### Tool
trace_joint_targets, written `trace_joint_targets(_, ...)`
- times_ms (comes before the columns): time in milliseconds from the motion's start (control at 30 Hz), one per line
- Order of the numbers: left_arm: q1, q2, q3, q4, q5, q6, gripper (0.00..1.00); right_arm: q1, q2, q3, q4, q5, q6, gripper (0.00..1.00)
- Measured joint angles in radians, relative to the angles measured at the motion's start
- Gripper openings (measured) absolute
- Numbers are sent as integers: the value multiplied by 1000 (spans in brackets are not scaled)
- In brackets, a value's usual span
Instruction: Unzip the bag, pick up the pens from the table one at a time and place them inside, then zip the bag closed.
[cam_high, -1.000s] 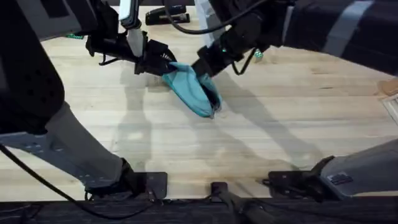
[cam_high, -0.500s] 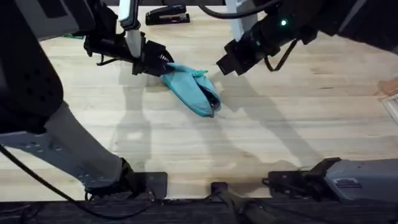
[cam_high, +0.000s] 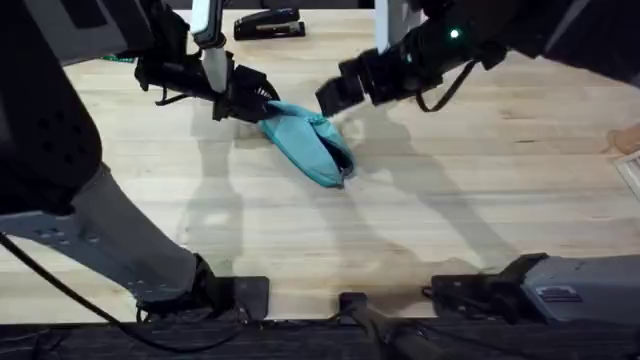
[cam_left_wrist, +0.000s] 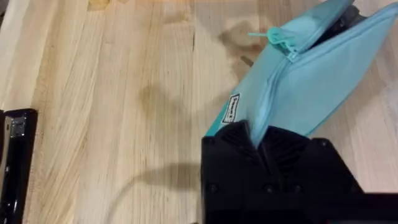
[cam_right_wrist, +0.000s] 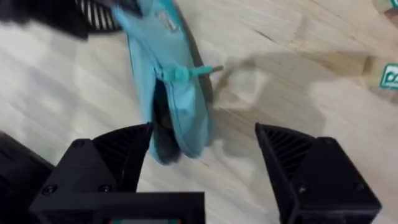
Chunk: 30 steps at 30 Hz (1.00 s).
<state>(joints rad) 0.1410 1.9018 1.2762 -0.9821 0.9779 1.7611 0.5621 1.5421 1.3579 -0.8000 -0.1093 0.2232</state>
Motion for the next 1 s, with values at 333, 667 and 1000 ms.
trace_joint_targets(333,0,0,0,1,-2,0,42,0,0,0,79,0,505,998)
trace_joint_targets(667,0,0,0,2,-2,0,42,0,0,0,106,0,593,998)
trace_joint_targets(1000,0,0,0,2,-2,0,42,0,0,0,105,0,592,998)
